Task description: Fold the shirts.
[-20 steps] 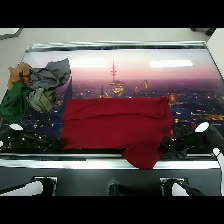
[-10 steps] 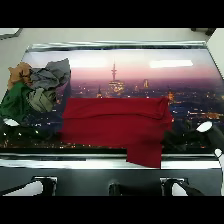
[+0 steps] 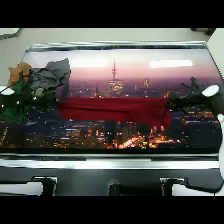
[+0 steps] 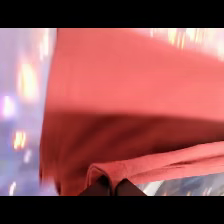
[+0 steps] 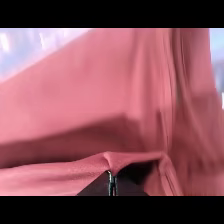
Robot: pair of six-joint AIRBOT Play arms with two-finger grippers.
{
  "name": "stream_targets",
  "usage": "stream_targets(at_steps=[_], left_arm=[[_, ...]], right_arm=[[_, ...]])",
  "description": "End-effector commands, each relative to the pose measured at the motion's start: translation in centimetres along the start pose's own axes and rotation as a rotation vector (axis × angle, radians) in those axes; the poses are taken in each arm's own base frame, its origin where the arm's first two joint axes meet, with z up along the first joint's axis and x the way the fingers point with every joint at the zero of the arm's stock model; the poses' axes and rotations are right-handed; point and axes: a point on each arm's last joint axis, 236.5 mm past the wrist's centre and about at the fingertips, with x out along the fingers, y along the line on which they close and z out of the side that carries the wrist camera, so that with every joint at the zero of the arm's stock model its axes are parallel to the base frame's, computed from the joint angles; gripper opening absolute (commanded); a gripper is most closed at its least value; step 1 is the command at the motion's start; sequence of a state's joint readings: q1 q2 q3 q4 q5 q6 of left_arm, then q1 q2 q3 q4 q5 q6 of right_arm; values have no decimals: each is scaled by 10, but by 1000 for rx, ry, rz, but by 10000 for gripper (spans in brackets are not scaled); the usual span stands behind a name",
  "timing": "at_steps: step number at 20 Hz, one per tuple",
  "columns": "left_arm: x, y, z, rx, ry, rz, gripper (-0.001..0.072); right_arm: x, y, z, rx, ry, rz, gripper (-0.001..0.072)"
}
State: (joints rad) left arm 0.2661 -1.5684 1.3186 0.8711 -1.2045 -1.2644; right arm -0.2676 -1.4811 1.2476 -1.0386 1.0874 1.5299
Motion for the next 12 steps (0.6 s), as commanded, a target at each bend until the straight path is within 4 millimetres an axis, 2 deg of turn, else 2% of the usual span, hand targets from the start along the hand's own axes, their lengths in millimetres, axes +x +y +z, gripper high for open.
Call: stream_targets(at_steps=[1, 3, 6, 7, 8, 9, 10, 11, 12], left_arm=[[30, 7, 41, -82, 15, -15, 25], [54, 15, 38, -99, 69, -22, 25], [85, 20, 23, -114, 138, -23, 32], [90, 20, 21, -127, 144, -21, 109], [91, 20, 23, -149, 137, -18, 355], [86, 20, 27, -156, 133, -20, 654], [77, 18, 31, -149, 129, -26, 696], [65, 18, 39, -143, 116, -31, 695], [50, 17, 46, -133, 99, -35, 695]], right_arm=[[37, 0, 41, 60, -14, 12, 42], [55, -2, 44, 100, -8, 40, 45], [74, -3, 35, 104, 33, 37, 46], [76, 0, 33, 103, 37, 39, 53], [73, 2, 35, 103, 30, 45, 171], [66, 4, 36, 100, 30, 54, 406], [51, 7, 38, 53, 34, 67, 569], [33, 5, 41, -4, 40, 75, 613], [13, -8, 46, -24, 40, 71, 630]])
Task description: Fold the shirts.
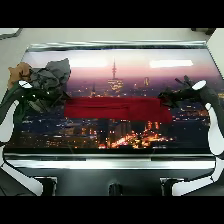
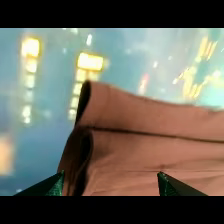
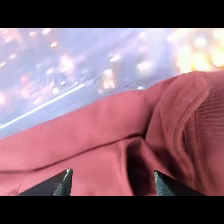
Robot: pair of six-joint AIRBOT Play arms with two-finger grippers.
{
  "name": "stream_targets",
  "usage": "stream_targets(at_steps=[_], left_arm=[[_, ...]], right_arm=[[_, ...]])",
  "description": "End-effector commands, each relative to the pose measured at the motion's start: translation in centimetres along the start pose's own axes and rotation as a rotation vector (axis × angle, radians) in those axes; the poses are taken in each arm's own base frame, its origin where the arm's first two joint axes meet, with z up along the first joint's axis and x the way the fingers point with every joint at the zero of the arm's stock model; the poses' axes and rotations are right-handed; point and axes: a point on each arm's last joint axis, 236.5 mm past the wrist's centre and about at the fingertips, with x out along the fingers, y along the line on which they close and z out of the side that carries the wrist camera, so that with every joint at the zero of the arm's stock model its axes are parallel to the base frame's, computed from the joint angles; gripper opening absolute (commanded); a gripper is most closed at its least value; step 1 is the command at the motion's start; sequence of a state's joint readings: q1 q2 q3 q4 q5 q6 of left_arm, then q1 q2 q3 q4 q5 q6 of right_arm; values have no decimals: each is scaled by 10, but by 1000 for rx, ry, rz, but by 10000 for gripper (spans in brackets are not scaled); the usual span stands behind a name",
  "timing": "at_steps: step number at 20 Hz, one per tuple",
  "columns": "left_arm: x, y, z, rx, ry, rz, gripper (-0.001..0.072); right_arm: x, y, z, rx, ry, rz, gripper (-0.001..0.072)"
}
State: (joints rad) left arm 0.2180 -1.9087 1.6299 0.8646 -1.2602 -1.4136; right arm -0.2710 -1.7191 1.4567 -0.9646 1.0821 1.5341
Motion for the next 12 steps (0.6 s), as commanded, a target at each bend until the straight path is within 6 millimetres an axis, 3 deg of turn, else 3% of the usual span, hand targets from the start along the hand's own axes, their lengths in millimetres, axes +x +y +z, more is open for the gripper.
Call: stream_targets(at_steps=[1, 2, 4, 5, 7, 12], left_arm=[[-34, -7, 12, 11, -22, -15, 695], [-50, -12, 17, 27, -49, -17, 694], [-78, -26, 22, 64, -111, -16, 694], [-88, -34, 23, 82, -132, -17, 694], [-106, -53, 21, 121, -169, -19, 693], [-122, -99, 7, 216, -199, -33, 693]], right_arm=[[-46, -25, 6, -47, 21, 2, 631], [-57, -54, 5, 7, 35, -28, 631], [-61, -108, -17, 130, 137, -103, 669], [-56, -121, -30, 164, 199, -101, 685], [-37, -122, -53, 202, 320, -45, 703], [0, -89, -50, 310, 357, 199, 704]])
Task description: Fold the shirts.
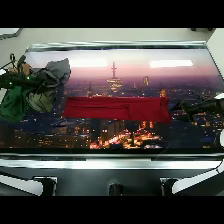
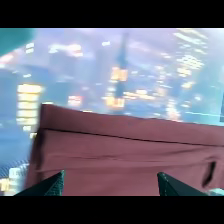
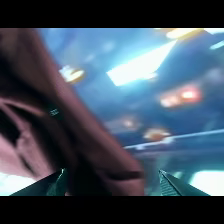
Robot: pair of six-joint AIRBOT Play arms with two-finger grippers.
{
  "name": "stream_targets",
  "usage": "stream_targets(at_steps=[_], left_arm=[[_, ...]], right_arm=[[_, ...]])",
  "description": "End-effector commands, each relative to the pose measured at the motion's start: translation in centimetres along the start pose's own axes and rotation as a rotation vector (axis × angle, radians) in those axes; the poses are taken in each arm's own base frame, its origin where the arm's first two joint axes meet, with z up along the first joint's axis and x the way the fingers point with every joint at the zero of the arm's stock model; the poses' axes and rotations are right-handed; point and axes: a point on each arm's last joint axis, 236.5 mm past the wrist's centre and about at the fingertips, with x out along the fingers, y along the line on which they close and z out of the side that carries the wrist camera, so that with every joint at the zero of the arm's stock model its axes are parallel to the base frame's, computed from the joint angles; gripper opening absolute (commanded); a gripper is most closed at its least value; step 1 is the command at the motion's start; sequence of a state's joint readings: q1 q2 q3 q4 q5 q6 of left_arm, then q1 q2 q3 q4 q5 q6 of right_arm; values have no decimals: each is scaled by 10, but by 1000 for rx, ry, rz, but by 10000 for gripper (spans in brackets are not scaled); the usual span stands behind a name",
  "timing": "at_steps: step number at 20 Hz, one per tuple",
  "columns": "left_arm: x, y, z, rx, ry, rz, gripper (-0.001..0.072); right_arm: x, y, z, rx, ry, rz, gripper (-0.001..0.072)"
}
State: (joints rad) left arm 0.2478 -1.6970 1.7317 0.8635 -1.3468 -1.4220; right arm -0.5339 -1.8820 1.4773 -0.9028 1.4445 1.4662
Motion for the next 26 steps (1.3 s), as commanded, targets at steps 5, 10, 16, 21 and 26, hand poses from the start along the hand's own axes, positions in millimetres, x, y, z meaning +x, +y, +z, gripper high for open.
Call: stream_targets(at_steps=[5, 10, 16, 21, 26], left_arm=[[7, -57, -15, 112, 21, -35, 693], [22, -83, -29, 166, 60, -57, 693], [57, -115, -58, 225, 143, -86, 345], [175, -174, -145, 334, 242, -126, 29], [262, -237, -237, 180, 372, -296, 29]], right_arm=[[42, 54, -11, -136, 93, 222, 704], [49, 76, -13, -166, 88, 267, 657], [43, 80, -27, -183, 84, 109, 45], [-15, 140, -71, -330, -15, 26, 44], [-72, 167, -141, -382, -36, -46, 44]])
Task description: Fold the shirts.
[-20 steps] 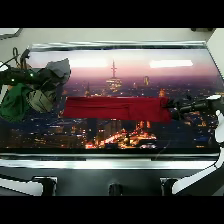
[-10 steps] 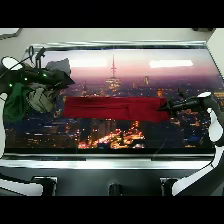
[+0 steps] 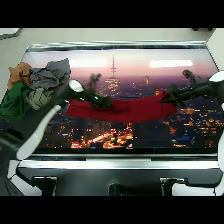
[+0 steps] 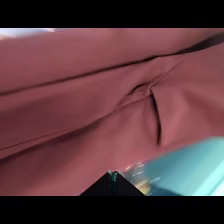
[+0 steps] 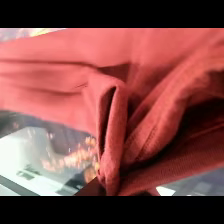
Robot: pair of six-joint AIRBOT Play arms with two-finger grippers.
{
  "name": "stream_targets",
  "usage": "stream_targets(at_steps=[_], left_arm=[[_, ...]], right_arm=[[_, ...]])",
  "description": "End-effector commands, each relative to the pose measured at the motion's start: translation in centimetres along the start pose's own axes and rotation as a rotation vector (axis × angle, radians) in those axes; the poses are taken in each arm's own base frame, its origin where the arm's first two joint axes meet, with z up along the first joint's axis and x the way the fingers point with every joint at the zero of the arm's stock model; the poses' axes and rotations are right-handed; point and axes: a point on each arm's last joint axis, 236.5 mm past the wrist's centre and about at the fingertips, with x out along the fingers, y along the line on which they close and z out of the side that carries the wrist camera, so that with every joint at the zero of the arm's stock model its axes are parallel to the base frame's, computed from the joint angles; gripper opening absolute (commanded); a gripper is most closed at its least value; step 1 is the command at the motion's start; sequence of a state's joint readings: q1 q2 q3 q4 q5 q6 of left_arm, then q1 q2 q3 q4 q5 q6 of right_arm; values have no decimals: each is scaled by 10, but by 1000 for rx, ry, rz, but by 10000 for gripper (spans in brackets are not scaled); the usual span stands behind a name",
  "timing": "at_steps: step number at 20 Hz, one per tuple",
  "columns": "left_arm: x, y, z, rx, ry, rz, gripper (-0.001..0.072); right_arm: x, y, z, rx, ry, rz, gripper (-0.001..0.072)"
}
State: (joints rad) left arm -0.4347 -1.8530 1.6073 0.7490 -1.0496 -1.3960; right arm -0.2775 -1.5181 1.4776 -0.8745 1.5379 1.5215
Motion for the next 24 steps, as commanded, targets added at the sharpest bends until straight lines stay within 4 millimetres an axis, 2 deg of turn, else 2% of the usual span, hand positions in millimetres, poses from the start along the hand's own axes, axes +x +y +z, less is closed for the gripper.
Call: stream_targets(at_steps=[1, 3, 5, 8, 10, 11, 13, 14, 16, 18, 19, 20, 22, 24], left_arm=[[74, -44, -12, -145, -14, -175, 28], [96, -68, -16, -234, -12, -309, 29], [116, -92, -29, -322, 24, -415, 29], [140, -133, -65, -366, 108, -499, 29], [141, -145, -73, -298, 109, -521, 27], [133, -143, -66, -265, 90, -523, 25], [105, -120, -41, -136, 29, -426, 23], [83, -102, -29, -61, 3, -337, 23], [13, -57, 9, 89, -94, -100, 24], [-78, -23, 49, 178, -243, 88, 24], [-132, -11, 67, 197, -337, 165, 24], [-187, -3, 80, 196, -434, 222, 24], [-281, 3, 90, 178, -607, 283, 25], [-352, 0, 85, 172, -736, 326, 25]], right_arm=[[-42, 31, -45, -25, 2, -58, 44], [-61, 46, -67, -42, -7, -61, 44], [-78, 58, -87, -56, -17, -67, 45], [-93, 66, -96, -71, -74, -84, 45], [-94, 60, -95, -66, -80, -109, 45], [-91, 58, -92, -61, -78, -110, 45], [-82, 57, -81, -60, -76, -102, 44], [-73, 61, -74, -73, -77, -94, 44], [-46, 79, -58, -111, -74, -42, 44], [-6, 110, -46, -138, -52, 45, 44], [16, 124, -42, -150, -39, 80, 44], [40, 136, -38, -153, -26, 110, 44], [93, 154, -33, -127, 15, 168, 44], [147, 161, -31, -80, 59, 215, 44]])
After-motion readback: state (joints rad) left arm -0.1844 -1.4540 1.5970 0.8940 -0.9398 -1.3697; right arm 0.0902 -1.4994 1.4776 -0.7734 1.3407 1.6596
